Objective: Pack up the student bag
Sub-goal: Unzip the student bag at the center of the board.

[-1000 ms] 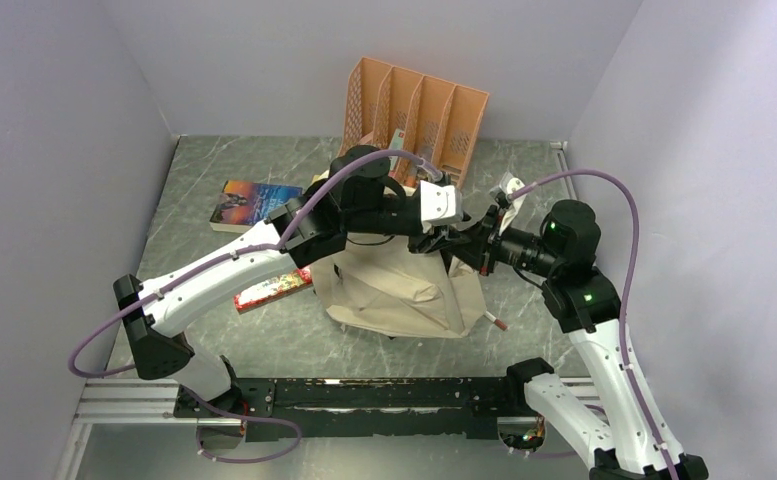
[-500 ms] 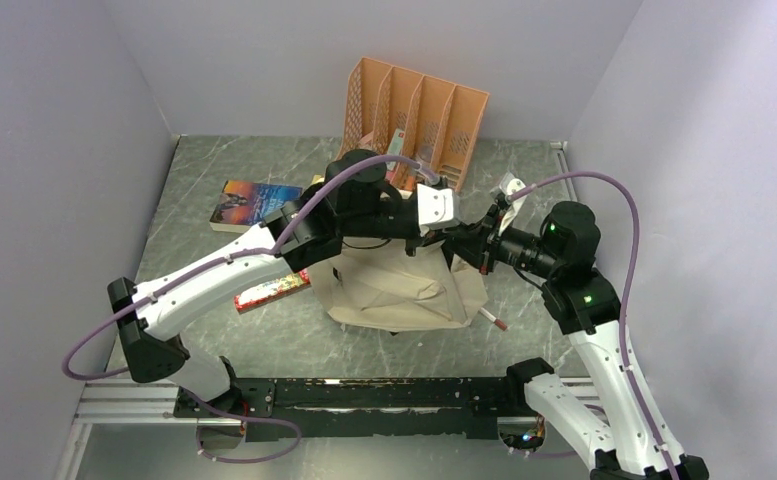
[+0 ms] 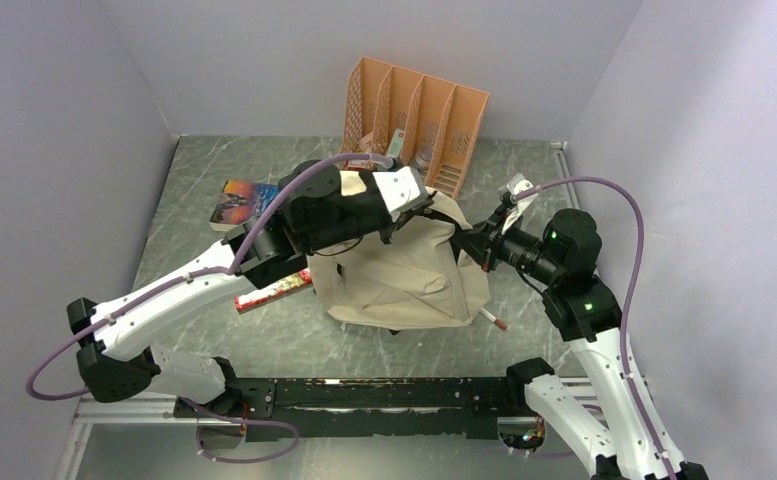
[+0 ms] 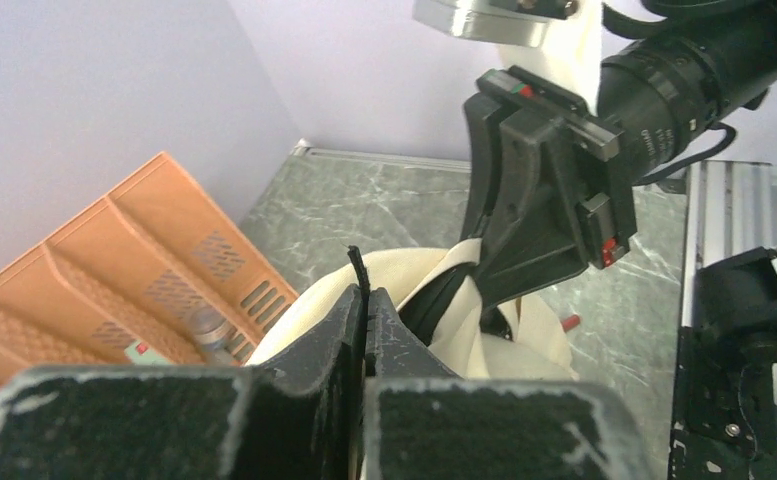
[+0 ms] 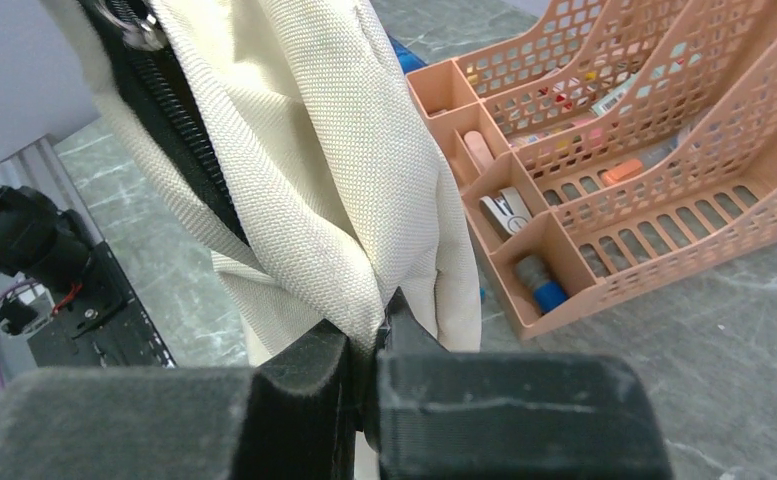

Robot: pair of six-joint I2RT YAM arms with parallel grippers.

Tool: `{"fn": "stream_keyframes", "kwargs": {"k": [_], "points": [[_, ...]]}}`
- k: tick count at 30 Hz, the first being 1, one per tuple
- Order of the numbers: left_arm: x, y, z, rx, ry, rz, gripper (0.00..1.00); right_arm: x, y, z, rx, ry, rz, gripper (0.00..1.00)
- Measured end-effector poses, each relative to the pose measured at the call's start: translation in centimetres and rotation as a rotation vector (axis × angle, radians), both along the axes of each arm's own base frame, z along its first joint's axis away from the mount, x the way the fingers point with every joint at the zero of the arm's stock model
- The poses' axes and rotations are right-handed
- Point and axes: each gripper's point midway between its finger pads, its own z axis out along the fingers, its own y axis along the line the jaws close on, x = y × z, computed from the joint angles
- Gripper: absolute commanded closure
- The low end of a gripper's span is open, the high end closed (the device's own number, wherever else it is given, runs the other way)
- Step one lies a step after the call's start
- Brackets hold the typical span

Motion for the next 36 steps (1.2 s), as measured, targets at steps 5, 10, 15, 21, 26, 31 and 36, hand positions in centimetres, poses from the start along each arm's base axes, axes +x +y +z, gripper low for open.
{"fn": "stream_keyframes", "kwargs": {"k": [5, 10, 15, 21, 26, 31, 36], "points": [[1.0, 2.4, 0.7, -0.029, -0.010, 0.117, 0.95, 0.4, -0.8, -0.2, -0.002, -0.003, -0.062, 1.00], [1.9, 5.3, 0.8, -0.062, -0.014, 0.243, 0.95, 0.6, -1.6, -0.5, 0.000, -0.004, -0.119, 1.00], [2.7, 8.0, 0.4, -0.086, -0.010, 0.364, 0.95, 1.0, -2.4, -0.8, 0.012, 0.011, -0.185, 1.00], [3.5, 10.8, -0.8, -0.105, 0.008, 0.495, 0.95, 1.0, -3.2, -1.2, 0.036, 0.013, -0.245, 1.00], [3.9, 13.1, -2.5, -0.127, 0.035, 0.602, 0.95, 0.8, -3.4, -1.3, 0.062, 0.005, -0.266, 1.00], [4.4, 15.5, -3.7, -0.142, 0.055, 0.709, 0.95, 0.8, -3.8, -1.5, 0.073, 0.010, -0.297, 1.00], [5.0, 17.3, -4.5, -0.157, 0.071, 0.793, 0.95, 0.8, -4.1, -1.3, 0.081, 0.008, -0.315, 1.00]]}}
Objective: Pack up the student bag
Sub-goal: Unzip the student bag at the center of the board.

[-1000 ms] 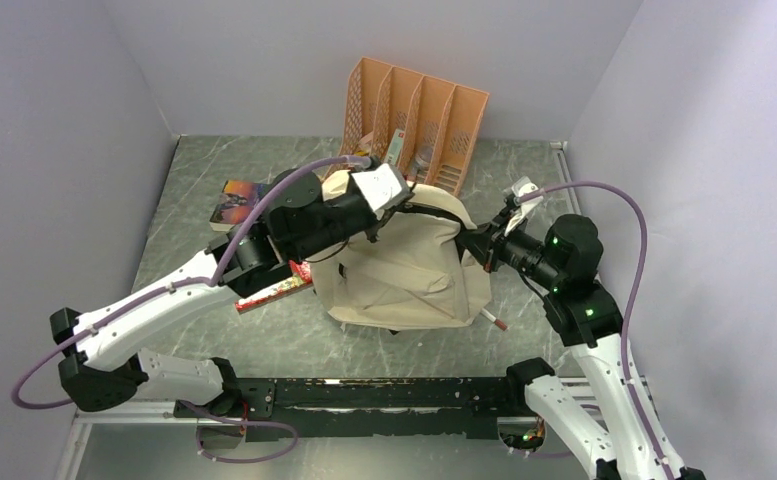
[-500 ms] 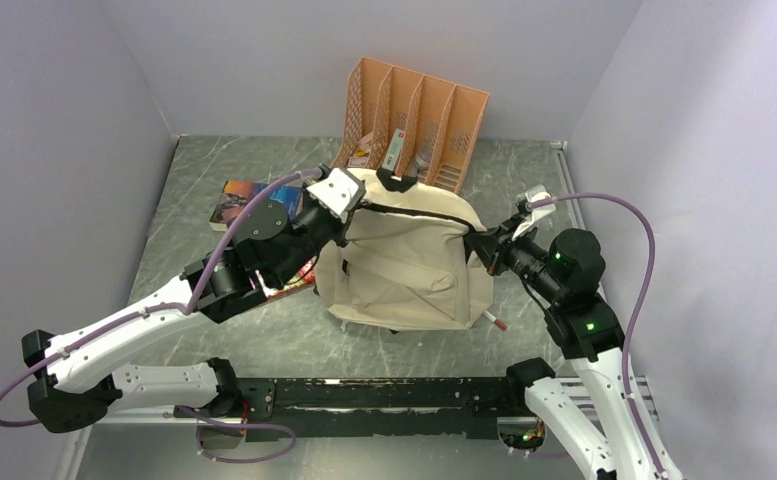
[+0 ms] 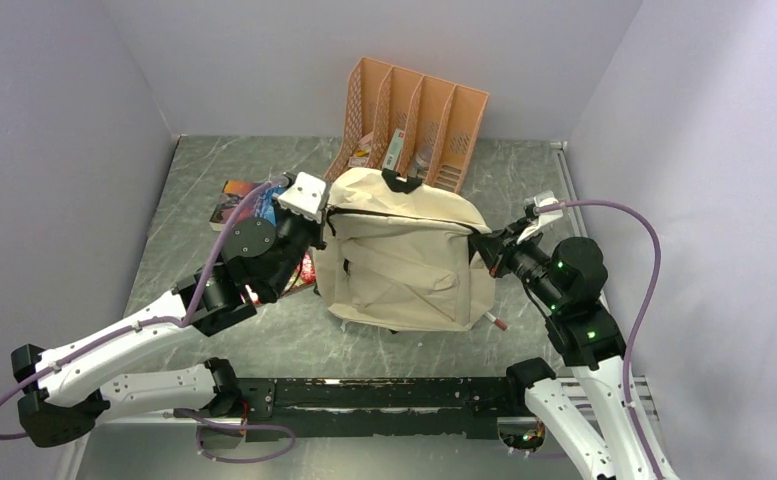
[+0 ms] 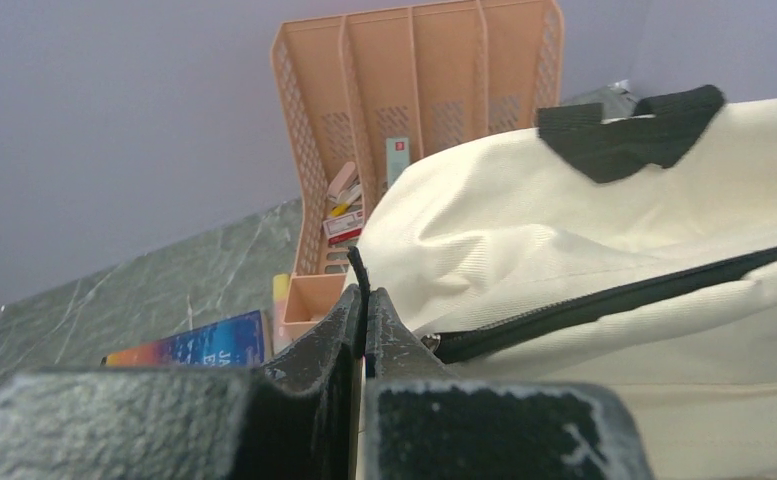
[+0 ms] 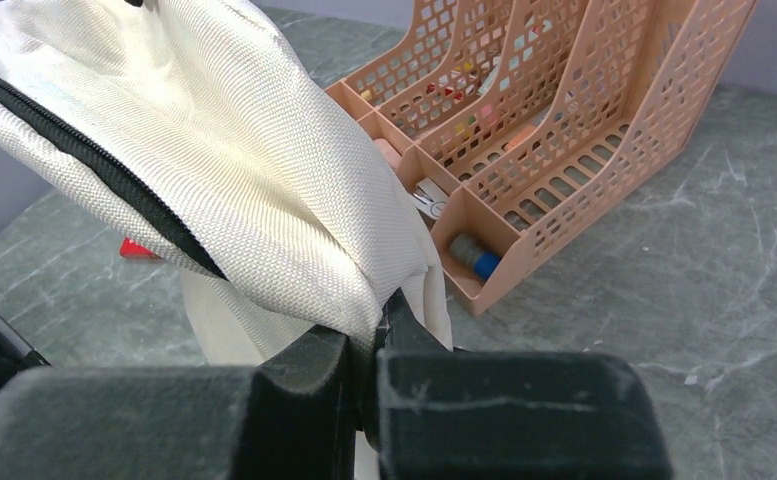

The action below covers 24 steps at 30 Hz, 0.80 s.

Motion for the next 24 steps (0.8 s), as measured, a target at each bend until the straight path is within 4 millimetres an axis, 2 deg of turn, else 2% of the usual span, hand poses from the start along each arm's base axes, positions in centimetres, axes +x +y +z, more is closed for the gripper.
{"fn": "stream_keyframes", "kwargs": {"k": [8, 12, 16, 19, 24], "points": [[0.6, 1.7, -1.0, -0.058, 0.030, 0.067, 0.95, -0.5, -0.2, 0.2, 0.005, -0.019, -0.003, 1.00], [0.3, 2.2, -2.3, -0.095, 0.057, 0.073, 0.95, -0.7, -0.2, 0.2, 0.007, -0.022, 0.000, 1.00], [0.0, 2.4, -3.4, -0.108, 0.072, 0.054, 0.95, -1.1, 0.0, 0.3, 0.001, -0.034, 0.021, 0.85], [-0.4, 2.3, -3.2, -0.120, 0.054, 0.009, 0.95, -1.8, 0.3, 0.8, -0.010, -0.067, 0.060, 0.66], [-1.3, 1.7, -2.1, -0.153, 0.008, -0.078, 0.95, -3.3, 0.8, 3.5, -0.050, -0.157, 0.137, 0.54]]}}
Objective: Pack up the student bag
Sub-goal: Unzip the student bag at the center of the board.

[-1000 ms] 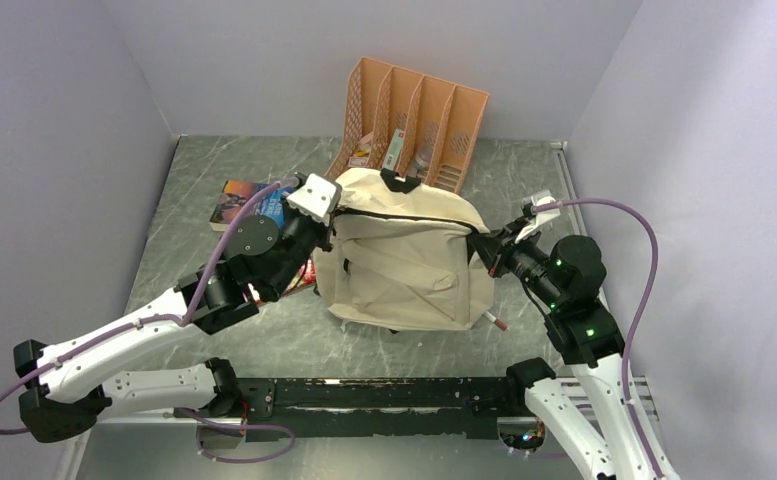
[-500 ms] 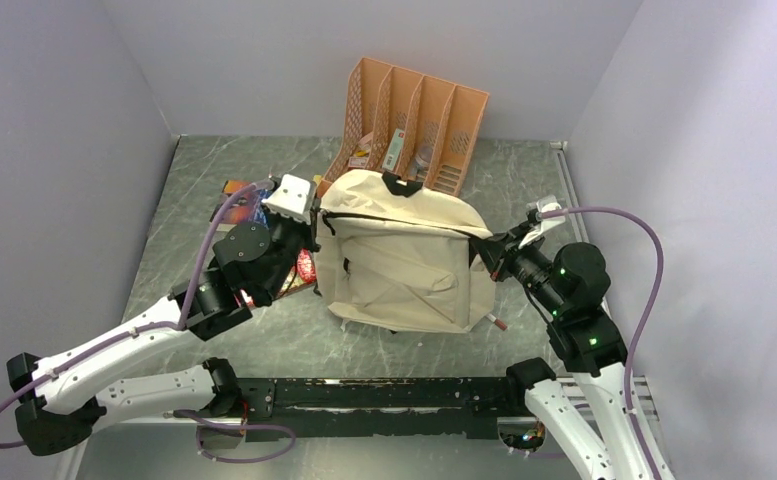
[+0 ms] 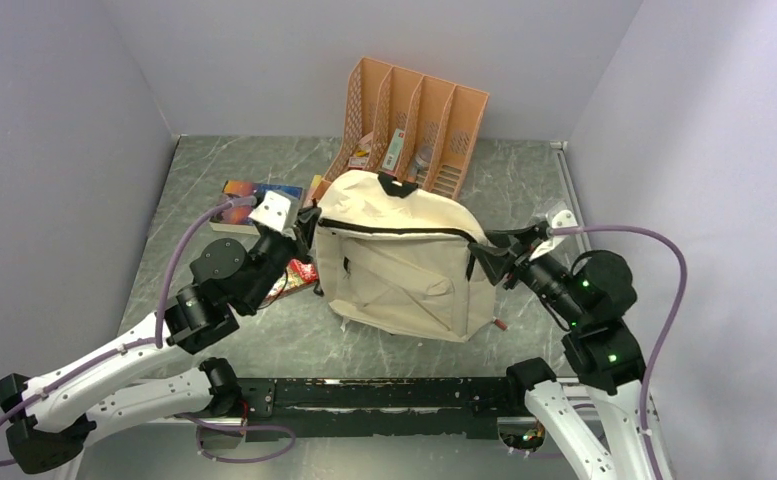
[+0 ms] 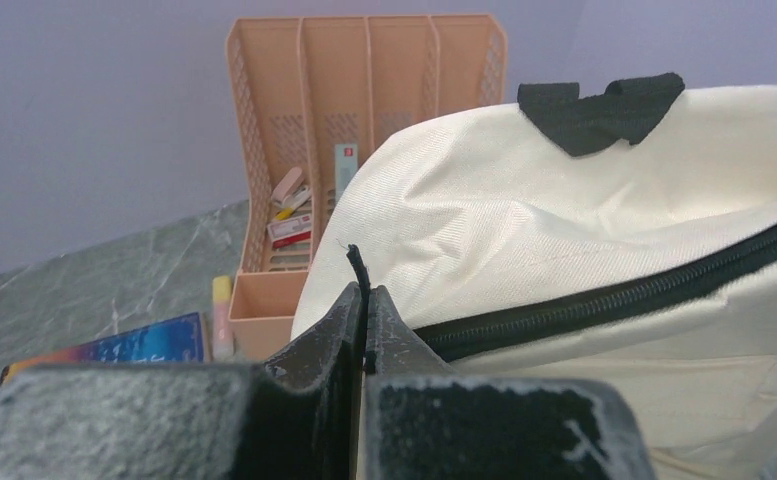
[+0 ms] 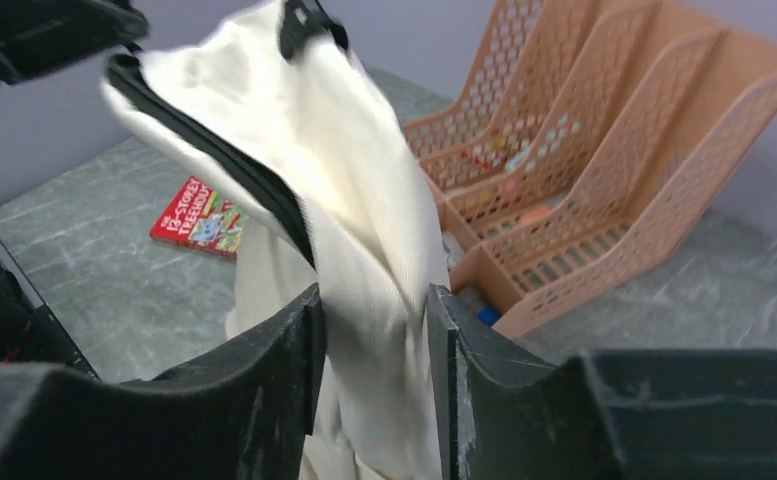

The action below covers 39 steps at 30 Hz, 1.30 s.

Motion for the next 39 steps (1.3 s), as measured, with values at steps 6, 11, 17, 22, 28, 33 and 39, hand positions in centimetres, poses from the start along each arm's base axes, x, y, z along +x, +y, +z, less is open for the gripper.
{"fn": "stream_keyframes", "kwargs": {"k": [6, 11, 17, 22, 28, 33, 39], "points": [[-0.7, -0.8, -0.4, -0.013, -0.018, -0.071, 0.95, -2.1, -0.4, 5.3, -0.040, -0.165, 0.034, 0.48], [-1.0, -1.1, -1.4, -0.005, -0.012, -0.092, 0.95, -3.2, -0.3, 7.6, -0.055, -0.215, 0.066, 0.41], [-1.4, -1.1, -1.9, -0.034, -0.002, -0.105, 0.95, -1.6, 2.0, 8.3, -0.088, -0.133, 0.187, 0.33], [-1.4, -1.1, -2.1, -0.041, 0.004, -0.107, 0.95, 0.6, 3.6, 7.6, -0.101, -0.027, 0.256, 0.33], [-1.4, -1.2, -2.2, -0.046, 0.003, -0.109, 0.95, 1.8, 5.7, 7.6, -0.129, 0.045, 0.326, 0.34], [-1.3, -1.3, -2.2, -0.047, 0.002, -0.110, 0.95, 1.3, 10.5, 7.6, -0.231, 0.043, 0.442, 0.33], [-1.3, -1.4, -2.3, -0.046, 0.003, -0.111, 0.95, -1.5, 17.5, 4.7, -0.460, -0.006, 0.557, 0.31]]}}
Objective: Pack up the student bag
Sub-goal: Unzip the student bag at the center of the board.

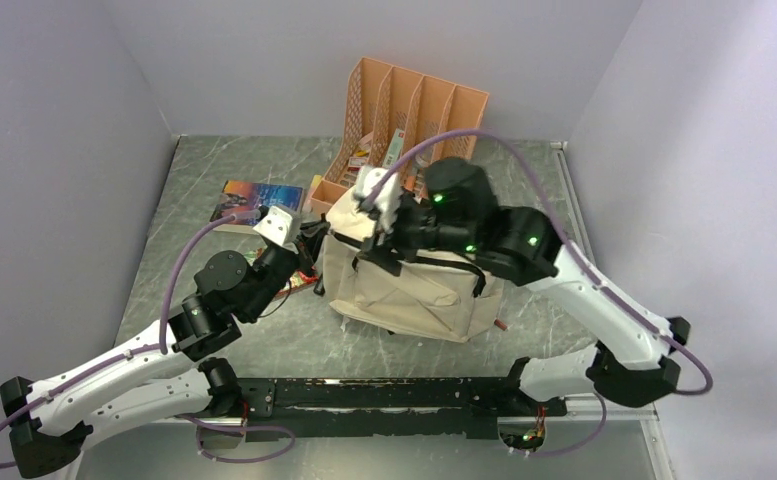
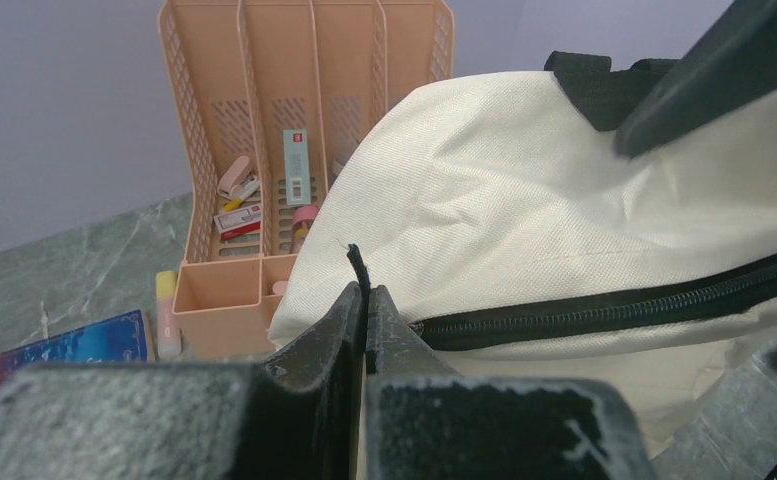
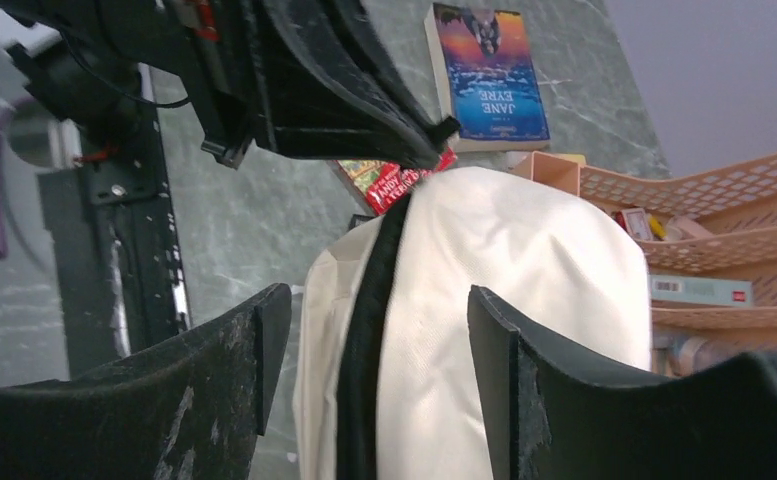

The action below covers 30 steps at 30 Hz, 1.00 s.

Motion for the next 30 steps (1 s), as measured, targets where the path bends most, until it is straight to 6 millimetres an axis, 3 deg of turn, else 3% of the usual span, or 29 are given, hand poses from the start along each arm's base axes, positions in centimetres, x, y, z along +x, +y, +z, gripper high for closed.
{"fn": "stream_keyframes", "kwargs": {"k": [7, 11, 16, 21, 30], "points": [[-0.2, -0.2, 0.1, -0.007, 0.001, -0.016, 0.95, -0.7, 3.4, -3.2, -0.233, -0.190, -0.024, 0.30], [-0.3, -0.2, 0.2, -0.016, 0.002, -0.024, 0.95, 0.3, 3.0, -3.6, -0.300, -0.260, -0.082, 0.30], [-0.4, -0.3, 0.2, -0.017, 0.002, -0.029, 0.95, 1.7, 1.5, -1.2, -0.295, -0.338, -0.169, 0.29], [-0.5, -0.4, 0.2, -0.020, 0.004, -0.034, 0.95, 1.4, 0.8, -0.3, -0.277, -0.355, -0.163, 0.28], [-0.5, -0.4, 0.3, -0.023, 0.005, -0.035, 0.95, 1.0, 1.9, -3.7, -0.342, -0.333, -0.096, 0.29]]}}
